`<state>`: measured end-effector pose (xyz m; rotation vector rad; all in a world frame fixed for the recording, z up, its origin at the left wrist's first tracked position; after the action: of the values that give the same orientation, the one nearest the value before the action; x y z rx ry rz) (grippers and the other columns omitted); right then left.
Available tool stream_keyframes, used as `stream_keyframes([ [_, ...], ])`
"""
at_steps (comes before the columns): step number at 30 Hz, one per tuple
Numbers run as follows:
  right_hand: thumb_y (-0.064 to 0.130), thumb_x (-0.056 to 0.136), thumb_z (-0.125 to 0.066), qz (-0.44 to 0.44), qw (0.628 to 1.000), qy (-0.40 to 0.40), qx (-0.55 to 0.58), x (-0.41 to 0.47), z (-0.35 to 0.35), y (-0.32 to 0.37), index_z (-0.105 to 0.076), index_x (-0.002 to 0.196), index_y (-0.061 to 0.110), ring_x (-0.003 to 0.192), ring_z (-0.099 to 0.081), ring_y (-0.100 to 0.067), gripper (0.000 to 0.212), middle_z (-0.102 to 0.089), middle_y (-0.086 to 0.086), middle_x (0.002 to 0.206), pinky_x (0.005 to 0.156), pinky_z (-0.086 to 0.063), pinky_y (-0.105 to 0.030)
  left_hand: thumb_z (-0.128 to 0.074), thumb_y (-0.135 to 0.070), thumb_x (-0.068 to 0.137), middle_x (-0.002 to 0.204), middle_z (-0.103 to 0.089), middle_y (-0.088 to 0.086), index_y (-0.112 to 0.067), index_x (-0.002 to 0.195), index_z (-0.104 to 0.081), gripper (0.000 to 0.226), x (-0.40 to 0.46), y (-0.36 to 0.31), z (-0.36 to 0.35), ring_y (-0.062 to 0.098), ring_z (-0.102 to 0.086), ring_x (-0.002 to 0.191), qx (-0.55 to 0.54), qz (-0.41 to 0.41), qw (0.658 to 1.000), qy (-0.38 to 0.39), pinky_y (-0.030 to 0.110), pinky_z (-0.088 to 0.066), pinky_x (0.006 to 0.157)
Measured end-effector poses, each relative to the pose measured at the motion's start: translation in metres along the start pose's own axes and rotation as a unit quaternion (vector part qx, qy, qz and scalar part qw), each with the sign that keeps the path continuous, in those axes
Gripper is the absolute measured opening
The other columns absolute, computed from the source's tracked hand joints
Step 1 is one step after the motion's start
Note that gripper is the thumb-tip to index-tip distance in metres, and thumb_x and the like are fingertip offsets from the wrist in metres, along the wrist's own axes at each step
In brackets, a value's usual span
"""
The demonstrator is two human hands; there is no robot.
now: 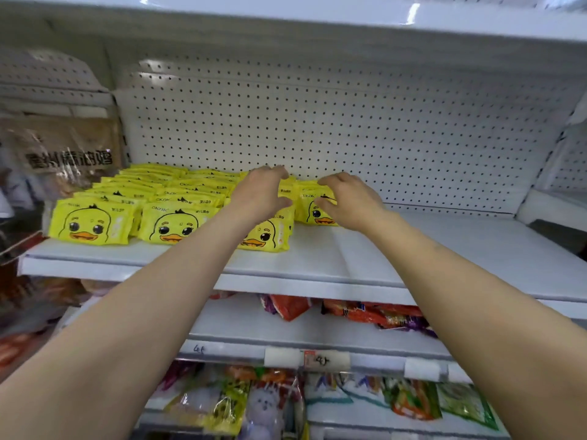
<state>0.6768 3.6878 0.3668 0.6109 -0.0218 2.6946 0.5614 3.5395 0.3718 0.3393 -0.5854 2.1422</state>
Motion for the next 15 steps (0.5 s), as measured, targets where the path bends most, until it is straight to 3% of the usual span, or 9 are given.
stream_keyframes([
  [5, 0.048, 0.095, -0.051, 0.064, 0.998, -0.007, -0.013, -0.048, 0.021, 0.057, -0.047, 0.139, 0.029, 0.135, -0.037, -0.025, 0.048, -0.048, 0.001, 0.143, 0.103, -0.037, -0.04, -0.073, -0.039, 0.082, 0.131, -0.053, 0.01, -0.022, 0.132, -0.051, 0.058, -0.08, 0.012, 0.038, 0.029, -0.047, 0.123, 0.027, 0.047, 0.998, -0.011, 0.041, -0.045, 0.096],
  [15, 0.046, 0.094, -0.054, 0.18, 0.979, -0.014, 0.092, -0.099, 0.016, 0.202, -0.049, 0.137, 0.026, 0.134, -0.037, -0.026, 0.048, -0.049, -0.002, 0.142, 0.104, -0.04, -0.041, -0.07, -0.035, 0.083, 0.123, -0.056, 0.011, -0.017, 0.131, -0.051, 0.054, -0.231, 0.094, 0.116, 0.033, -0.05, 0.118, 0.101, 0.151, 0.983, -0.036, 0.044, -0.045, 0.092],
])
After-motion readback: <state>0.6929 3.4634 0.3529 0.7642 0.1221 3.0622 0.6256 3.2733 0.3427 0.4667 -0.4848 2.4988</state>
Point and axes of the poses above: each hand's wrist, its own x-axis towards the middle knuckle, its own z-axis out of the back of the hand, y = z × x, the point moved 3 cm from there along x, towards the middle knuckle
